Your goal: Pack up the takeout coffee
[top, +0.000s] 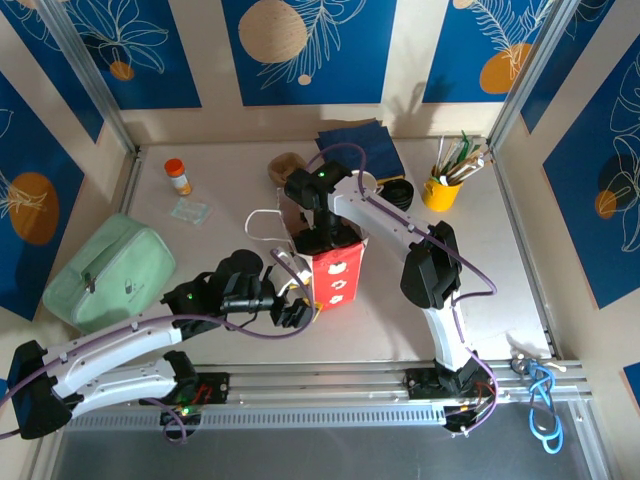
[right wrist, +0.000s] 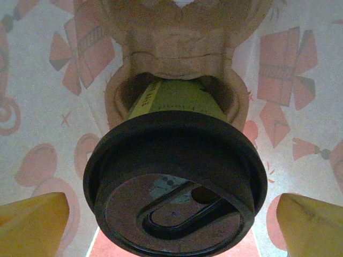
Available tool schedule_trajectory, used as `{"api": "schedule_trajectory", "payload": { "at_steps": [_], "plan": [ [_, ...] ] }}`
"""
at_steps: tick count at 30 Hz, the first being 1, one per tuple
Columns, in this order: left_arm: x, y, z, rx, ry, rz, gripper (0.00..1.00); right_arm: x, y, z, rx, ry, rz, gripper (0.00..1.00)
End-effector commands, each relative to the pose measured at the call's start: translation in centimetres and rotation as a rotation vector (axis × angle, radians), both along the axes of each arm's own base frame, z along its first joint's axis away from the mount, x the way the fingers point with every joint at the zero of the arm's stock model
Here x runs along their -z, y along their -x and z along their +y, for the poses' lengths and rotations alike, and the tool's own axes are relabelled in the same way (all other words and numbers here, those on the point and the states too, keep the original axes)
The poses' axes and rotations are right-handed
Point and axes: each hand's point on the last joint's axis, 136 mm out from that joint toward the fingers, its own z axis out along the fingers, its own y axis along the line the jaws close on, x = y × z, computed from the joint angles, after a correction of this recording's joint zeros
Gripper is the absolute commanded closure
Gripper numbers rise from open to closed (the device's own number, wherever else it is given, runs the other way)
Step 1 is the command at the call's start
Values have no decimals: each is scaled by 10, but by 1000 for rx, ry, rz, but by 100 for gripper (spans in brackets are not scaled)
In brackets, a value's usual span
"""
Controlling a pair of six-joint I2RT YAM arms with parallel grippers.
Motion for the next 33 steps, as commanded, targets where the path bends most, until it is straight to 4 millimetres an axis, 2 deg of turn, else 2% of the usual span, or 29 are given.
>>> {"api": "schedule_trajectory", "payload": {
  "at_steps": [1, 25, 33],
  "plan": [
    [3, 3, -1, 7, -3, 0, 27, -23, 5, 1, 3, -31, -26, 0],
    [6, 0, -6, 15, -20, -5, 27, -34, 3, 0, 3, -25, -57, 6],
    [7, 0, -7, 19, -24, 0, 27, -37, 5, 1, -2, -26, -66, 13]
  ]
}}
